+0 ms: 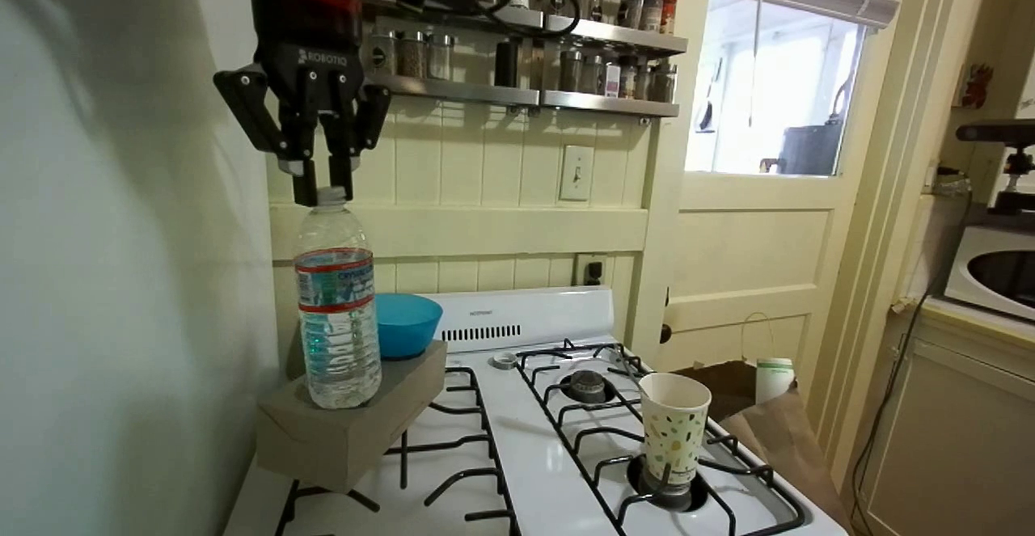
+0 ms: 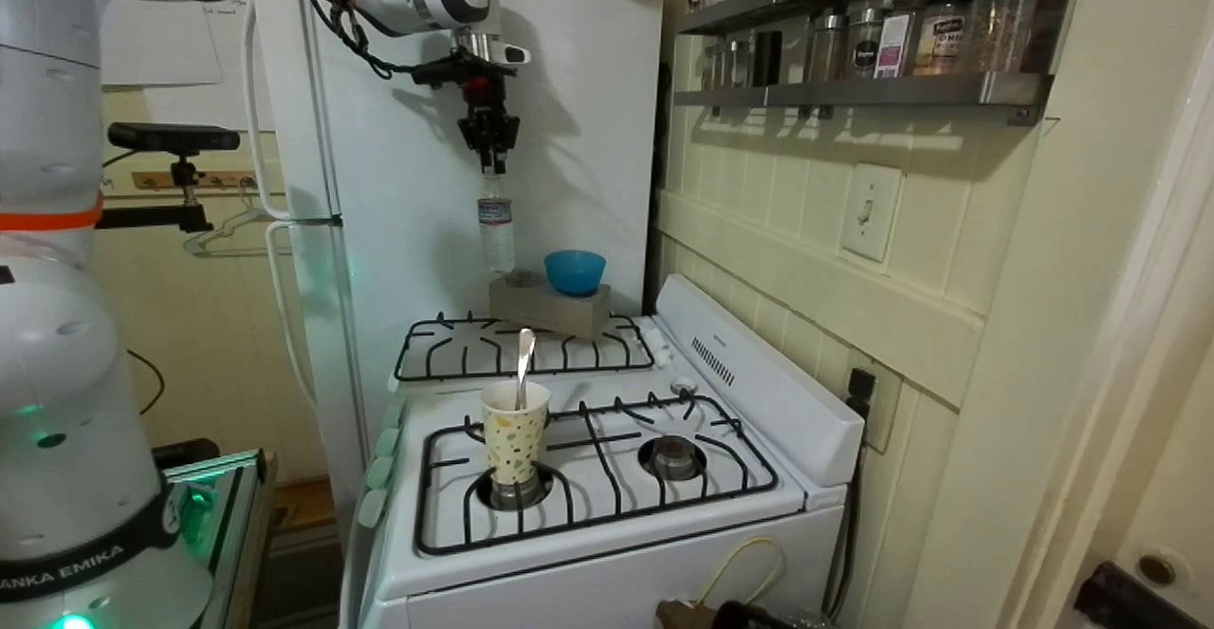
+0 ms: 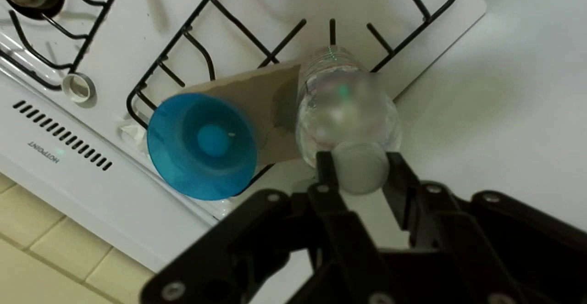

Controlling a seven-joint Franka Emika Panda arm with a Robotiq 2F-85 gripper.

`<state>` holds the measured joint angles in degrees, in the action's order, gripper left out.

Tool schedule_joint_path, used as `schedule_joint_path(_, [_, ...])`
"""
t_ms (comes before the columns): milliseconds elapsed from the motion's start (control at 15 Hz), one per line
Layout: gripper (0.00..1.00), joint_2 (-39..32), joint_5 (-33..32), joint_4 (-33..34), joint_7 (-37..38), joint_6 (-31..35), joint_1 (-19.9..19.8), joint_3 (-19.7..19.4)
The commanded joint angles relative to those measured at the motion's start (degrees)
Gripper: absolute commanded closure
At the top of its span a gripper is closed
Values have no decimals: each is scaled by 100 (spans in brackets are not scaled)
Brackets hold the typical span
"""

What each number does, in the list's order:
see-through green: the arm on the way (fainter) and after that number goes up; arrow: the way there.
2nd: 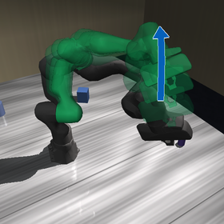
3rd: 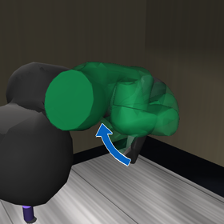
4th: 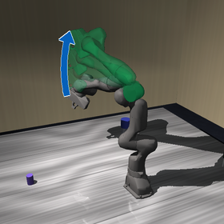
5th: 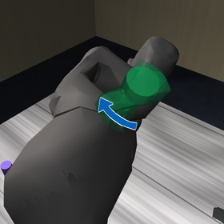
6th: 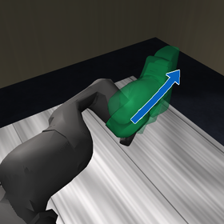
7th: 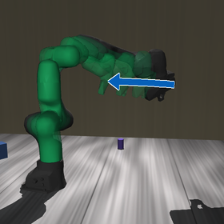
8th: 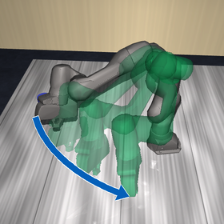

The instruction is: Move the plastic bottle from the cup holder and place it between the two sides of the stove

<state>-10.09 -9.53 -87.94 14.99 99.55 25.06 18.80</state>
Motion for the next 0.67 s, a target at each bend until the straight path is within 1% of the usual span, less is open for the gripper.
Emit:
schedule_joint_path(0, [92,947,30,-805,1004,-314,27,26])
schedule_joint_path(133, [92,1481,233,-1362,1497,-246,-111,27])
schedule_joint_path(333, [92,2311,520,-2283,2045,-93,-388,-28])
schedule_joint_path(600, [92,3364,948,-3440,2368,24,-888,-269])
